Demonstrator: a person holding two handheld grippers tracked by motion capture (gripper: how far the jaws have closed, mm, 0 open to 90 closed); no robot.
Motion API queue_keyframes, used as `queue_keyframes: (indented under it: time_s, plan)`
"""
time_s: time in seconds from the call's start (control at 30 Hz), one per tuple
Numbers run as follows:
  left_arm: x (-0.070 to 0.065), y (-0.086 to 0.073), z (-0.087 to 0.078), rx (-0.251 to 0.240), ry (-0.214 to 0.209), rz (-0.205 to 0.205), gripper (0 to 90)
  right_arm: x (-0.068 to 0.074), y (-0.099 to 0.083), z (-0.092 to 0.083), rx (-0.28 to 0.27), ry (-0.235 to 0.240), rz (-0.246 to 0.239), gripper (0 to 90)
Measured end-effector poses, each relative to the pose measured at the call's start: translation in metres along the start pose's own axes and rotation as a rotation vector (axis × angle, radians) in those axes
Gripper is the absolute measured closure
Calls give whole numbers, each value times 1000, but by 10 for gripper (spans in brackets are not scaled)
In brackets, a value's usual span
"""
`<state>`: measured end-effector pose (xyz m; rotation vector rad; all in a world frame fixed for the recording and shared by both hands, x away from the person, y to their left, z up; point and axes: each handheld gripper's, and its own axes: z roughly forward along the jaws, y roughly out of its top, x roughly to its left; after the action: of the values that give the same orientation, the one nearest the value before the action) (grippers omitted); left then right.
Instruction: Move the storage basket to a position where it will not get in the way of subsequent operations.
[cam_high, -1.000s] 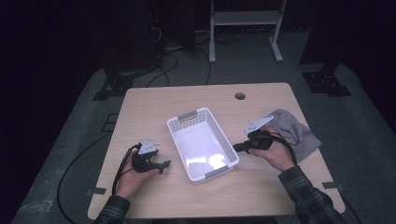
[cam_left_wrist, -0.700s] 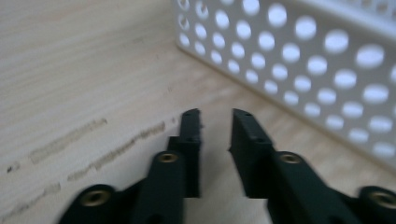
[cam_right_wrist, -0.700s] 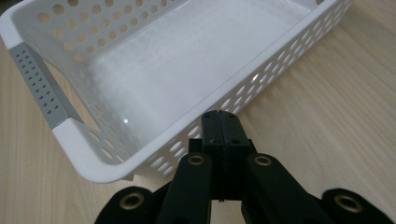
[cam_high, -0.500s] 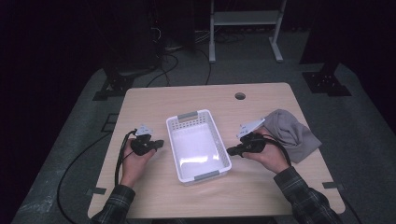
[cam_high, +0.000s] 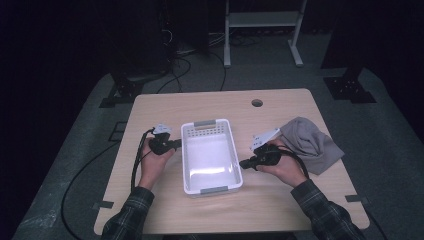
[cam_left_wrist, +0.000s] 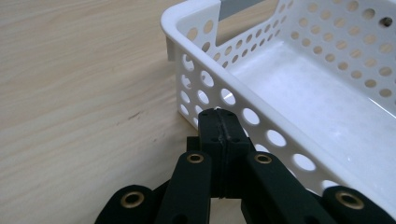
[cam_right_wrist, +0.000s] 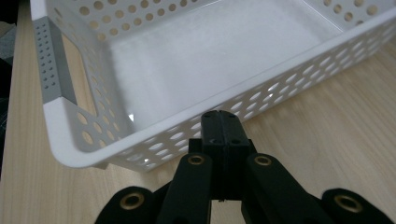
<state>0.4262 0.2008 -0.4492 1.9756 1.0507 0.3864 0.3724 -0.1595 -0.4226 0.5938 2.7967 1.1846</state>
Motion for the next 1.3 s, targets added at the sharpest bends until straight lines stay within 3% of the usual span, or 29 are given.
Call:
queue_keyframes:
  time_s: [0.33,0.47,0.67,0.83,0.97,1.07,1.3]
  plan:
    - [-10,18,18,-6,-80,15,900,2,2,5,3,2,-3,896]
    - [-14,22,23,7,-85,39,900,5,3,8,11,12,-10,896]
    - [-13,23,23,9,-86,34,898,5,2,10,13,10,-12,896]
    - [-5,24,16,-10,-86,2,826,0,-2,1,-24,-39,7,889]
    - [3,25,6,-12,-66,-7,746,-9,-11,-7,-56,-106,52,725]
    - [8,25,-3,6,-46,-8,629,-16,-21,-10,-67,-168,95,586]
    - [11,25,-22,16,-25,9,487,-21,-49,-15,-48,-245,153,459]
